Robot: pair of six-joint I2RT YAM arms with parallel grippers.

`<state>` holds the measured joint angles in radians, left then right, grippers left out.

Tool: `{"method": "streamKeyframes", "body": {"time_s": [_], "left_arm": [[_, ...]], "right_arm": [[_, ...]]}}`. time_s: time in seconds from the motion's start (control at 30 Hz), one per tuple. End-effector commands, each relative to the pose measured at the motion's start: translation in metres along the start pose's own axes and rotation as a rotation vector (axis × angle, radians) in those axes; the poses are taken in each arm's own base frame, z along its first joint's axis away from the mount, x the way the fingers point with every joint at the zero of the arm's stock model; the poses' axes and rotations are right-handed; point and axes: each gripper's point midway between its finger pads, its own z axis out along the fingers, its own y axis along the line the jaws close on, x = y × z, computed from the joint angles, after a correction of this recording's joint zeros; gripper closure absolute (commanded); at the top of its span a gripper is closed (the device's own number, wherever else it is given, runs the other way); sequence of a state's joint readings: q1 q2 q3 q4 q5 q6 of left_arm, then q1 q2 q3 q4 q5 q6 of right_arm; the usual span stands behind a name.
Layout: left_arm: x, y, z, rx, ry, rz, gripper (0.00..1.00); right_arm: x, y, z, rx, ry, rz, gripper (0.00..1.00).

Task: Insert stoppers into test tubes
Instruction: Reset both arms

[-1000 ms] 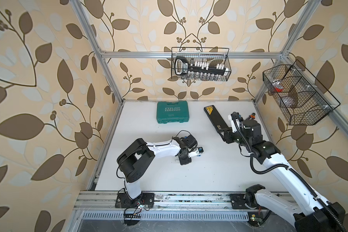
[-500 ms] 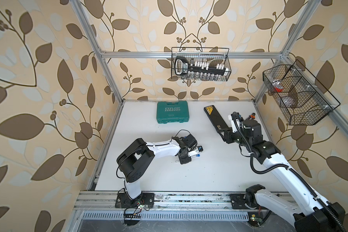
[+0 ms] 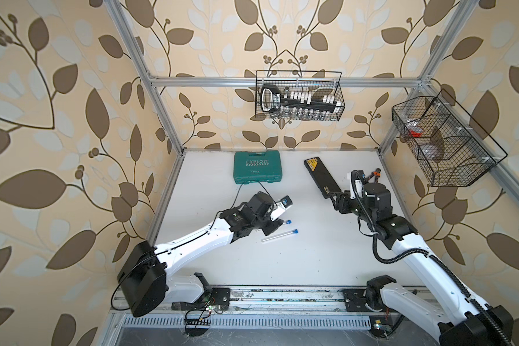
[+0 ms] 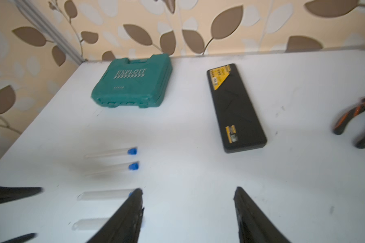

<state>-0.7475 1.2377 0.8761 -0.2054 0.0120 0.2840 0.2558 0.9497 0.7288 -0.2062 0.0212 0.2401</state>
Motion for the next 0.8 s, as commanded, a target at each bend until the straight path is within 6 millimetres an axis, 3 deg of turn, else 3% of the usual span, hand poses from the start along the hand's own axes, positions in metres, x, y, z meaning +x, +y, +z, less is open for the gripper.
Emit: {"method": "streamKeyframes", "body": {"time_s": [0.0,0.13,0.23,0.33,0.4,0.6,0.77], "left_arm": [[-0.026,0.060,-0.022,-0.273,-0.191,-0.178,0.38],[0.011,0.127,-0.050,-0.544,-0.226,-0.380,0.25],[0.054,0.166,-0.063,-0.679,-0.225,-0.505,0.02],[0.099,0.193,-0.063,-0.798,-0.122,-0.574,0.01],[0.116,0.200,-0.065,-0.849,-0.079,-0.543,0.01],[0.139,0.219,-0.064,-0.887,-0.158,-0.560,0.01],[0.146,0.227,-0.047,-0.872,-0.127,-0.524,0.01]], "right_arm": [[-0.025,-0.040,0.002,0.210,-0.184,0.021,0.28],[-0.019,-0.079,0.010,0.380,-0.284,-0.019,0.18],[-0.001,-0.099,0.028,0.420,-0.279,-0.080,0.08],[0.020,-0.112,0.051,0.430,-0.222,-0.091,0.07],[0.027,-0.112,0.057,0.403,-0.254,-0.107,0.07],[0.048,-0.113,0.063,0.325,-0.322,-0.122,0.07],[0.060,-0.138,0.068,0.398,-0.292,-0.032,0.03]]}}
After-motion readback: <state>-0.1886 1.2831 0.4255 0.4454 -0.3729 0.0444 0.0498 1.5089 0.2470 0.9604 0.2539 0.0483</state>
